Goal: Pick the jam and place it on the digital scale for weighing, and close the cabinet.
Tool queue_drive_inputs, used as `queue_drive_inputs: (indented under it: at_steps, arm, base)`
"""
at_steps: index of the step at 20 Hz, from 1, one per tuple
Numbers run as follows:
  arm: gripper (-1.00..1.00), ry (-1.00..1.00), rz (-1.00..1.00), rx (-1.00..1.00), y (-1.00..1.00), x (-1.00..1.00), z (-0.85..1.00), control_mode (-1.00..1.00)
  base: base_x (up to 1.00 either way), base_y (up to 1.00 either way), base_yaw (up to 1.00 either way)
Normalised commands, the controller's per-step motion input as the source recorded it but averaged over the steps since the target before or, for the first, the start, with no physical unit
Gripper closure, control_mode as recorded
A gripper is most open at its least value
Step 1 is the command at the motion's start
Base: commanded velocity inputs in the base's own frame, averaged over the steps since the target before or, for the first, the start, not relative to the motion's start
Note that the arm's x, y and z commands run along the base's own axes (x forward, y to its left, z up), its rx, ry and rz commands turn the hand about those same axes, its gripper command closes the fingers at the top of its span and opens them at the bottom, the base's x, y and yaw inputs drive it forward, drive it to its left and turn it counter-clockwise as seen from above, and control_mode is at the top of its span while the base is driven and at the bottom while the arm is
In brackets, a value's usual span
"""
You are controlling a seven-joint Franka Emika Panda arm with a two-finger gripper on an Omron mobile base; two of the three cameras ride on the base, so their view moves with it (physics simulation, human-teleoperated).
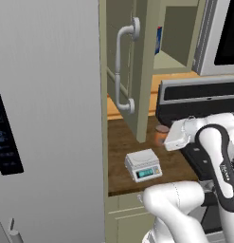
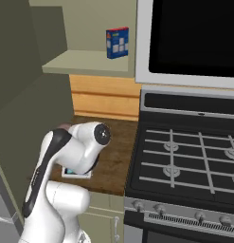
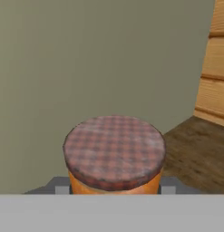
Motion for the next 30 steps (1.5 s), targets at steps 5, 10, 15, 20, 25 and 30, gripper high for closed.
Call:
queue_drive_inputs:
  at_steps: [5, 10, 15, 20, 25, 30]
  arm:
    - [1.00, 0.02, 0.17, 0.00, -0.19, 0.43, -0.43, -1.00]
    - [1.00, 0.09, 0.13, 0.00, 0.01, 0.31, -0.39, -1.00]
    - [1.00, 0.12, 0.10, 0.00, 0.00, 0.27, -0.25, -1.00]
    - [1.00, 0.02, 0.09, -0.03, 0.00, 0.28, -0.38, -1.00]
    - [1.00, -0.02, 0.08, -0.02, 0.02, 0.32, -0.45, -1.00]
    - [1.00, -0.02, 0.03, -0.01, 0.03, 0.23, -0.32, -1.00]
  base:
    - [0.00, 0.00, 0.00]
    - [0.00, 0.00, 0.00]
    - [0.00, 0.00, 0.00]
    - [0.00, 0.00, 0.00]
    - [0.00, 0.00, 0.00]
    - [0.00, 0.00, 0.00]
